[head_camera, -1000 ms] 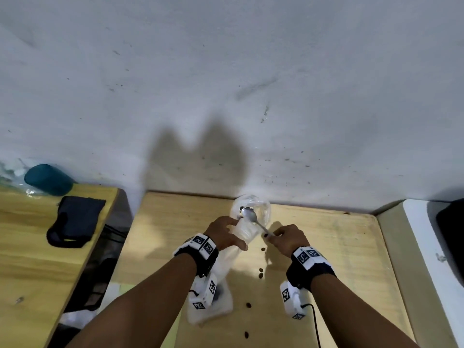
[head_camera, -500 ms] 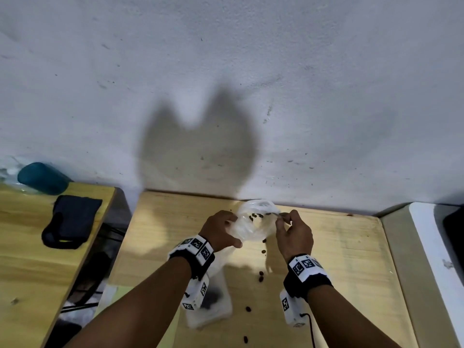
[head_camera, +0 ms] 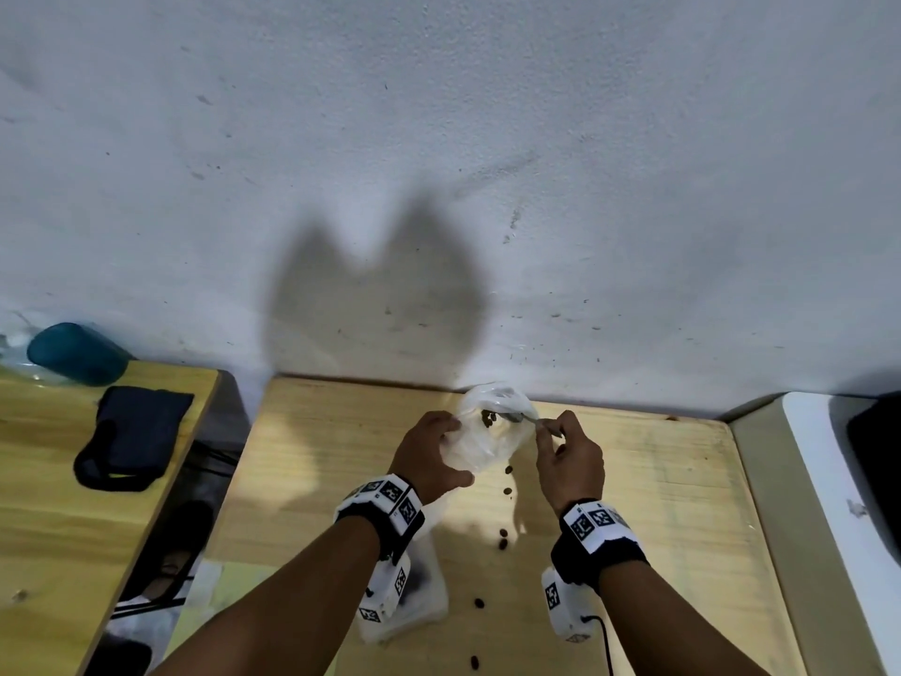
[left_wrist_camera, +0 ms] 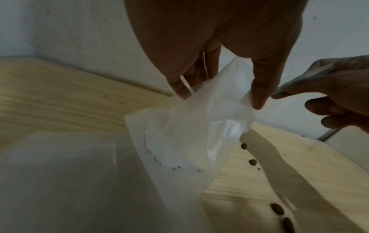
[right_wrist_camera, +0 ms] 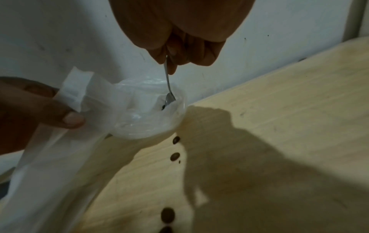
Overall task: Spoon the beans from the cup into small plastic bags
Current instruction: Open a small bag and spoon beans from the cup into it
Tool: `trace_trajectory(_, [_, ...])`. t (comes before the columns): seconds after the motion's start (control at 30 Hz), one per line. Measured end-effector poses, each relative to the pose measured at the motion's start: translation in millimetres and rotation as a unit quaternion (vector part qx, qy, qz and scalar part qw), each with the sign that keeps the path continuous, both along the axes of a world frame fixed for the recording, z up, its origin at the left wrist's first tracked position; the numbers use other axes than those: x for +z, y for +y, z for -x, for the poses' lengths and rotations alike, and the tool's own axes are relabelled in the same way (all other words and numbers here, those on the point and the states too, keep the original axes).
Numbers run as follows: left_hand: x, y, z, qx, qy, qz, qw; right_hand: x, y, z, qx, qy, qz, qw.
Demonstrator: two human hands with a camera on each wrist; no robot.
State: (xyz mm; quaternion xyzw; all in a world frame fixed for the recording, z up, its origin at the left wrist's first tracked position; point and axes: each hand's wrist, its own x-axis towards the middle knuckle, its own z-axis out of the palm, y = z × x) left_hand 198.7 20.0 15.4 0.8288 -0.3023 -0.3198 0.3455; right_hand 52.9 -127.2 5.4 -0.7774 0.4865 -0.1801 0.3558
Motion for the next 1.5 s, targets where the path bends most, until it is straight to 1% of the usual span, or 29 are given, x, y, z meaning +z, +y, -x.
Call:
trace_trajectory(0.07, [-1,-1,1,-0.003,0.0,0.002,1.0,-6,3,1,-0.009,-0.022,-0.023,0.999])
trace_trajectory(0.17, [-1,-1,2,-0.009,-0.004,-0.001,1.0,-11,7,4,-0.044,-0.067,-0.062,0.995])
trace_trajectory(0.3, [-2,0,5,-0.018,-0.021,-0.01,1.0,-9,12,5,-0.106,-0.087,-0.097,0.986])
trace_trajectory(0.43, [-2,0,8,-0.039,-0.029,-0.017,0.999,-8,18,4,-0.141,-0.096,-0.131,0.977])
trace_trajectory(0.5, [-2,0,12,-0.059,-0.036,-0.02,0.997,-13,20,4,-0.168,-0.101,-0.16,0.967])
trace_trajectory(0.57, [-3,0,14,-0.069,-0.037,-0.02,0.997,-17,19,3,-0.209,-0.101,-0.208,0.95])
trace_trajectory(0.63, [-3,-1,14,-0.063,-0.03,-0.018,0.997,-21,16,3,-0.245,-0.107,-0.259,0.928])
trace_trajectory(0.7, [-3,-1,12,-0.049,-0.021,-0.021,0.998,-25,13,6,-0.26,-0.126,-0.289,0.913])
trace_trajectory(0.83, [-2,-4,8,-0.019,-0.012,-0.036,0.999,-20,4,14,-0.264,-0.144,-0.295,0.907])
trace_trajectory(1.0, [-4,-9,6,0.004,0.007,-0.052,0.999,-3,-3,25,-0.247,-0.179,-0.296,0.905])
trace_trajectory(1.17, [-5,-9,6,0.005,0.019,-0.058,0.998,16,-9,31,-0.236,-0.219,-0.305,0.896])
trace_trajectory(1.23, [-5,-8,6,0.009,0.027,-0.061,0.998,23,-9,33,-0.2,-0.235,-0.297,0.904])
trace_trajectory(1.27, [-4,-8,6,0.011,0.032,-0.062,0.998,24,-9,34,-0.169,-0.242,-0.285,0.912])
trace_trajectory(1.37, [-3,-10,6,0.011,0.038,-0.061,0.997,31,-6,33,-0.039,-0.225,-0.223,0.948])
trace_trajectory(1.4, [-3,-11,5,0.009,0.039,-0.062,0.997,34,-5,31,-0.005,-0.216,-0.207,0.954])
trace_trajectory(1.43, [-2,-11,5,0.01,0.041,-0.061,0.997,36,-4,30,0.008,-0.214,-0.201,0.956])
trace_trajectory(1.5, [-1,-11,5,0.015,0.054,-0.059,0.997,36,-5,29,-0.021,-0.229,-0.197,0.953])
